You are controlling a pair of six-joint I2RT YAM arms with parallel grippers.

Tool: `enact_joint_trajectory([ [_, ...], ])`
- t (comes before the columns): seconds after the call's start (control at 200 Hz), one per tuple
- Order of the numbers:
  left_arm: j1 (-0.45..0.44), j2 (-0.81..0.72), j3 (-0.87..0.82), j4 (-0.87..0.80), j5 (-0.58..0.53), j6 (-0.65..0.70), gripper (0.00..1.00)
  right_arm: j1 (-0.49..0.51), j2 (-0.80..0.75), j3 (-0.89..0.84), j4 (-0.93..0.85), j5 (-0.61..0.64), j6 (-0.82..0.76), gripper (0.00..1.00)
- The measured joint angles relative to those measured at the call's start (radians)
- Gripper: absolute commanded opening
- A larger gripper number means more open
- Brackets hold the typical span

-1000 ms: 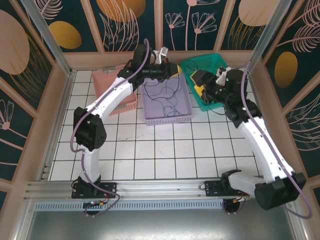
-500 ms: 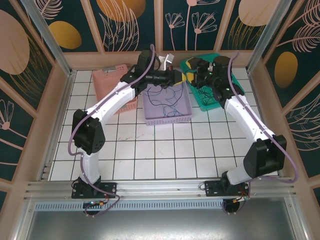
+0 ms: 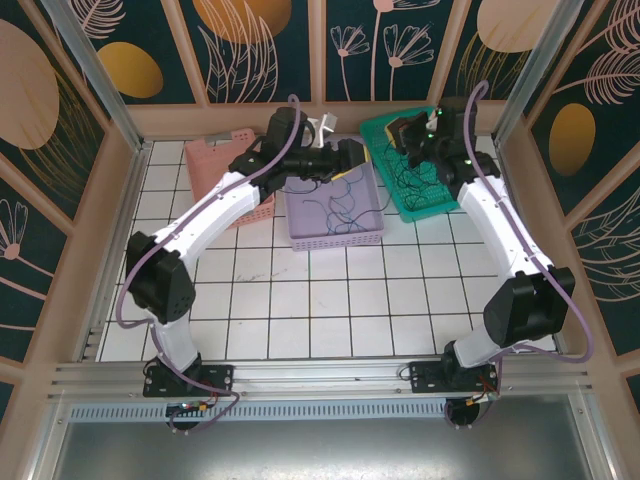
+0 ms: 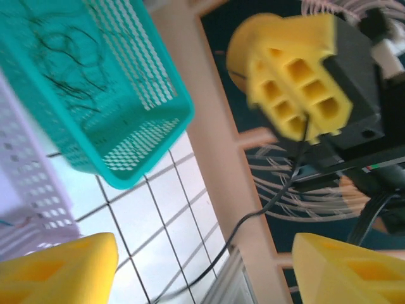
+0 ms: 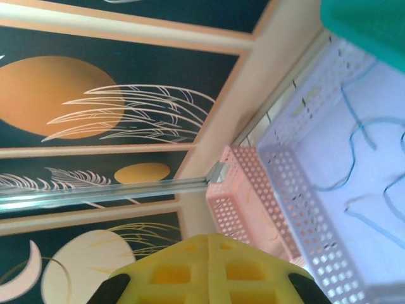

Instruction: Untangle the cables

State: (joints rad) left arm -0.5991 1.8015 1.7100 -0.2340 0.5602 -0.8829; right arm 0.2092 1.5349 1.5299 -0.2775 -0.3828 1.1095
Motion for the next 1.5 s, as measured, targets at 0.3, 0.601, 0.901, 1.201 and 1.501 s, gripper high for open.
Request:
enact_joint_trajectory([
  [0.3, 0.077, -0.22, -0.126, -0.05, -0.251, -0.008, 0.72, -0.134, 0.102, 0.169, -0.048, -0.03, -0.337, 0.0],
  [0.601, 0.07, -0.265, -0.322, -0.003, -0.25, -0.059, 0.68, -0.191, 0.488, 0.656, -0.161, 0.032, -0.709, 0.0],
  [0.901, 0.07, -0.354, -0.397, 0.021, -0.244, -0.088, 0.65, -0.195, 0.733, 0.884, -0.322, 0.134, -0.917, 0.0],
  [1.201, 0.07, -0.359, -0.407, 0.03, -0.226, -0.098, 0.65, -0.195, 0.827, 0.78, -0.454, 0.108, -0.959, 0.35],
  [1.501, 0.07, -0.323, -0.399, 0.013, -0.228, -0.086, 0.67, -0.185, 0.882, 0.854, -0.506, 0.122, -0.917, 0.55],
])
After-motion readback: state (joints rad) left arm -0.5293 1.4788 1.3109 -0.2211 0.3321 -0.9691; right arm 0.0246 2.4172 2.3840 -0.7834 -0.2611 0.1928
